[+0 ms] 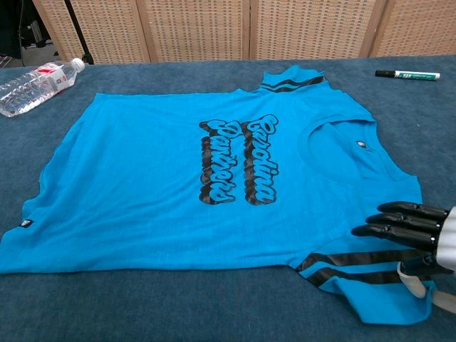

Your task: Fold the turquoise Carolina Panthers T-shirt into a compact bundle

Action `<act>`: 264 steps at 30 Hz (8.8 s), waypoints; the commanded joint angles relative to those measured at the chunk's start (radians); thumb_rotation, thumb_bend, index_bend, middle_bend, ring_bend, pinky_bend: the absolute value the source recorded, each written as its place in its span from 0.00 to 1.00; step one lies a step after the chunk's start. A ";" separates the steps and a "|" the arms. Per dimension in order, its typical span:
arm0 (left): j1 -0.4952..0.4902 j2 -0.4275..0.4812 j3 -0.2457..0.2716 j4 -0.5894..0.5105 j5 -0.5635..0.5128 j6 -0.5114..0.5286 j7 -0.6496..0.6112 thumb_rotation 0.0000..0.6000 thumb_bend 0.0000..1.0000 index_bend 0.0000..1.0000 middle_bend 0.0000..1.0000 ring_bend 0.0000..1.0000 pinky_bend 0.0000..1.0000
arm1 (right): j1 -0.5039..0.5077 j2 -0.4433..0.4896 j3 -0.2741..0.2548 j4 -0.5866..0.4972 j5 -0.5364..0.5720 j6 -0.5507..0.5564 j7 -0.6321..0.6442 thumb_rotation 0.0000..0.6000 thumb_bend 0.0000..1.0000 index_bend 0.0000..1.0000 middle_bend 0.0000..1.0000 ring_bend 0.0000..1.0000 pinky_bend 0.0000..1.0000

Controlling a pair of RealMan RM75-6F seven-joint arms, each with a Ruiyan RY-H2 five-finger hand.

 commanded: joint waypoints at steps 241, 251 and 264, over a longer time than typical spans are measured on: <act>-0.278 -0.149 0.099 0.144 0.106 -0.139 -0.327 1.00 0.43 0.85 0.00 0.00 0.00 | 0.145 0.220 0.132 -0.100 0.167 0.166 0.626 1.00 0.54 0.66 0.11 0.00 0.00; -0.338 -0.171 -0.022 0.084 -0.066 -0.256 -0.185 1.00 0.44 0.85 0.00 0.00 0.00 | 0.264 0.234 0.247 -0.158 0.329 -0.083 0.653 1.00 0.54 0.66 0.11 0.00 0.00; -0.417 -0.257 -0.163 0.098 -0.347 -0.350 0.046 1.00 0.44 0.86 0.00 0.00 0.00 | 0.386 0.169 0.359 -0.081 0.482 -0.327 0.667 1.00 0.54 0.66 0.11 0.00 0.00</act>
